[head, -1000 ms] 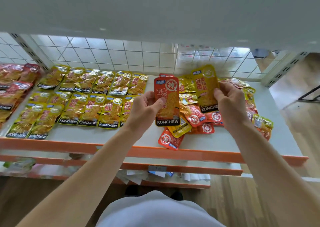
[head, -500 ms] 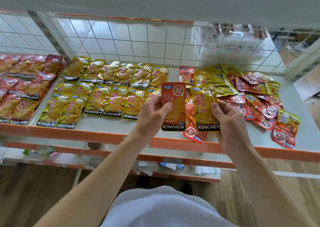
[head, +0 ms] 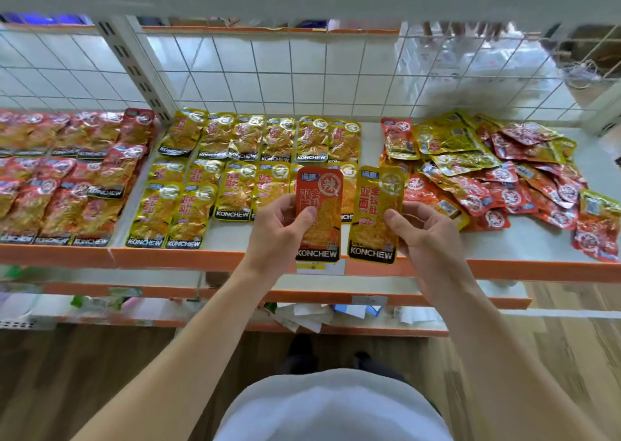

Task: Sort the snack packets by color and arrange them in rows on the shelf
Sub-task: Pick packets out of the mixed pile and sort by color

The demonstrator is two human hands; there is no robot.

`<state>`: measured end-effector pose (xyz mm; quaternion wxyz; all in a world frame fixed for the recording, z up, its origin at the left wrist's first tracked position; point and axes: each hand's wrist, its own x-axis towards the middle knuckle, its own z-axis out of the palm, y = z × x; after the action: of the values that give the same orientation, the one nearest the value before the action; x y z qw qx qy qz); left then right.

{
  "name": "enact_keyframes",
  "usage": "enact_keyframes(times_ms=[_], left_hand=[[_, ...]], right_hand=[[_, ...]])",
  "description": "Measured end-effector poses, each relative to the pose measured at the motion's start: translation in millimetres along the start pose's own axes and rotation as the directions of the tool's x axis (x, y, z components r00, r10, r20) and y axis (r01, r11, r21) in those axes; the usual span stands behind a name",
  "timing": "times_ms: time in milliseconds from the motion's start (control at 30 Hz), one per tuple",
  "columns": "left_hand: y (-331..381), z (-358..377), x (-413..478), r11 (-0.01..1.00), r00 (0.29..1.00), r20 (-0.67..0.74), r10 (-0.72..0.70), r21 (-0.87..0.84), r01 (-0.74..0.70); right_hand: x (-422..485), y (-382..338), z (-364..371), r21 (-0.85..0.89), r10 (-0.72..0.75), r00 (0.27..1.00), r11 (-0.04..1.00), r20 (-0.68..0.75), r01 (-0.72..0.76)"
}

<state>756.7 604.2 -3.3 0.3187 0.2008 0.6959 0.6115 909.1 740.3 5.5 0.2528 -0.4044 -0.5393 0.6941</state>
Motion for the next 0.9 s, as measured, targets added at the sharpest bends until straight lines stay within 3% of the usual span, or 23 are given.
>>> enact_keyframes(times_ms=[300,600,900], left_hand=[[-3.1,-30.2,-30.1,0.999,0.983,-0.181,0.005,0.049,0.004],[-8.3,-86.4,-37.7,0.994,0.946,-0.32,0.056,0.105,-0.023],[-12.7,-156.2,-15.3,0.996,0.966,-0.257,0.035,0.094,-0.011]], right_hand=[[-3.2,12.1,12.9,-0.056,0.045,0.991,0.998,0.126,-0.038],[-10.9,24.0,76.4,-0.151,0.044,0.983,0.988,0.178,-0.017],[-4.0,35.2,143.3,-0.259,-0.008,0.996,0.965,0.09,0.031]])
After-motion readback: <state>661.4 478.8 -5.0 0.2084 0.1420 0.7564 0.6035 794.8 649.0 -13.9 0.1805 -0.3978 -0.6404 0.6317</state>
